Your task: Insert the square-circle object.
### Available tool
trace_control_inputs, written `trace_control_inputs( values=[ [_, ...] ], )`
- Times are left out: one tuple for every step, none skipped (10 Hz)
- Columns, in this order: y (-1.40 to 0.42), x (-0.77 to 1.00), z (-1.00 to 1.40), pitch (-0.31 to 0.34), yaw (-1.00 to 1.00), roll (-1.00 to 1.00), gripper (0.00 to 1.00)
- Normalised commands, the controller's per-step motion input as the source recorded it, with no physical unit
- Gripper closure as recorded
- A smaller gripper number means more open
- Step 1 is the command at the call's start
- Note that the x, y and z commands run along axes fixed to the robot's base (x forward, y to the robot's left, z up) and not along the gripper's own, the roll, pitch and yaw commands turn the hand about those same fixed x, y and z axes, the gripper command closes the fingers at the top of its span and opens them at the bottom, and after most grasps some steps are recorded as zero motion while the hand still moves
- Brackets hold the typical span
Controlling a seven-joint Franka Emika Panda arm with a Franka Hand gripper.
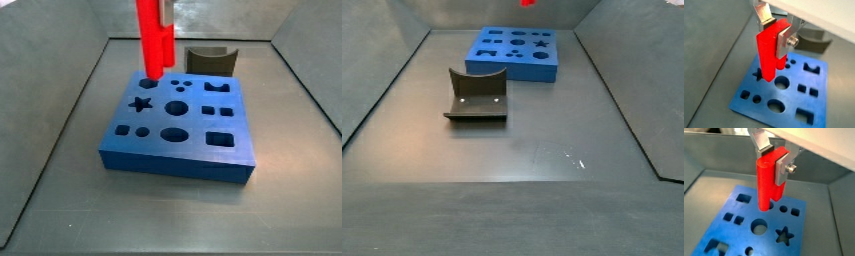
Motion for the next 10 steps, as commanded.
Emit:
trace_control_inputs(
  values=[
    [-0.04, 0.00, -0.11, 0.000, -1.00, 0.03, 1.00],
    [-0.02, 0.00, -0.09, 0.000, -1.00, 0.04, 1.00],
    [0.00, 0.00, -0.12, 0.000, -1.00, 0.04, 1.00],
    [0.00, 0.00, -0.15, 0.000, -1.00, 0.03, 1.00],
    [0.00, 0.00, -0.15, 0.000, -1.00, 0.03, 1.00],
    [0.00, 0.00, -0.13, 0.000, -1.00, 0.04, 1.00],
    [0.00, -0.01, -0.15, 0.000, -1.00, 0.06, 1.00],
    [0.00, -0.04, -0.20, 0.001, -1.00, 0.09, 1.00],
    [0.00, -0.08, -0.24, 0.026, -1.00, 0.13, 1.00],
    [-0.01, -0.08, -0.27, 0.034, -1.00, 0.14, 1.00]
  ],
)
